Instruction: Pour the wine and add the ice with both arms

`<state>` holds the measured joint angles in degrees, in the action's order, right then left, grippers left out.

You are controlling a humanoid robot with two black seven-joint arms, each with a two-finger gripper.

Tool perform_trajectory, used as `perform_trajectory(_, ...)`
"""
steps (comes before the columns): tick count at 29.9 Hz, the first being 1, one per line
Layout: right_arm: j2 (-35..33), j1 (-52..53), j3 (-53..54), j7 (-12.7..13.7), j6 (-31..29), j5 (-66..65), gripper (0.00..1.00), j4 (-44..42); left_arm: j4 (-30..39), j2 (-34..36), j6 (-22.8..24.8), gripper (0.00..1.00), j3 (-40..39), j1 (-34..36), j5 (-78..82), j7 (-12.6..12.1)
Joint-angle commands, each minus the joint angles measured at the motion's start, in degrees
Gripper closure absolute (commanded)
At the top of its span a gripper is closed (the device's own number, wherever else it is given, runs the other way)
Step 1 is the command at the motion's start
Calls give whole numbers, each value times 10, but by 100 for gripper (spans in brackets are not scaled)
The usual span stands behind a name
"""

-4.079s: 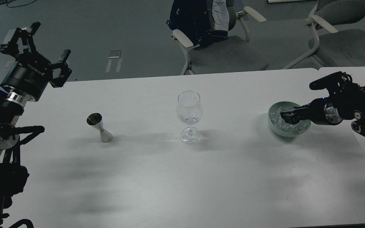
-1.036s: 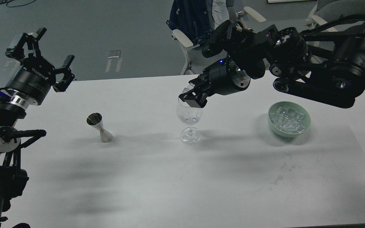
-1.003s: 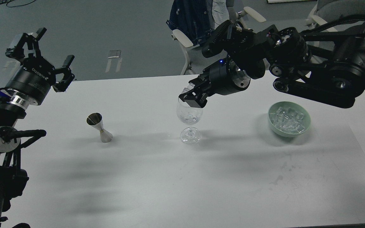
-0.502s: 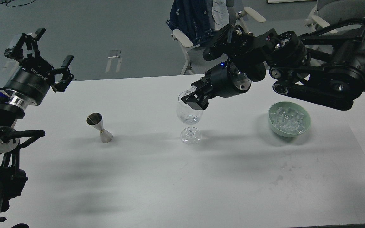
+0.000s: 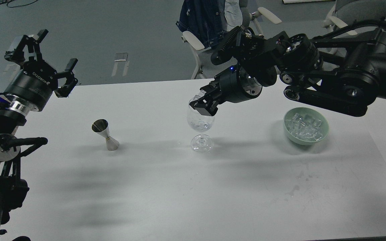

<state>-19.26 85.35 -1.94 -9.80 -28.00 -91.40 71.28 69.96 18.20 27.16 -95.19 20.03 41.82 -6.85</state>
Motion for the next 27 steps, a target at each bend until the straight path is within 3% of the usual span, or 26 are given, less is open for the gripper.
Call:
perform_trajectory(1, 0, 1, 0, 0, 0, 1, 50, 0, 0, 1, 0, 2, 0, -1, 0, 0)
perform_trajectory(5, 0, 1, 0, 0, 0, 1, 44, 1, 0, 1, 0, 2, -1, -1, 0, 0)
perform_trajectory(10, 0, 3, 0, 0, 0, 2, 27, 1, 0, 1, -1, 2, -2, -1, 0, 0)
perform_trajectory(21, 0, 8, 4, 4, 0, 3, 20, 2, 0, 2, -1, 2, -2, -1, 0, 0)
perform_trajectory(27, -7, 36, 69, 4, 0, 11, 16, -16, 0, 8, -1, 2, -2, -1, 0, 0)
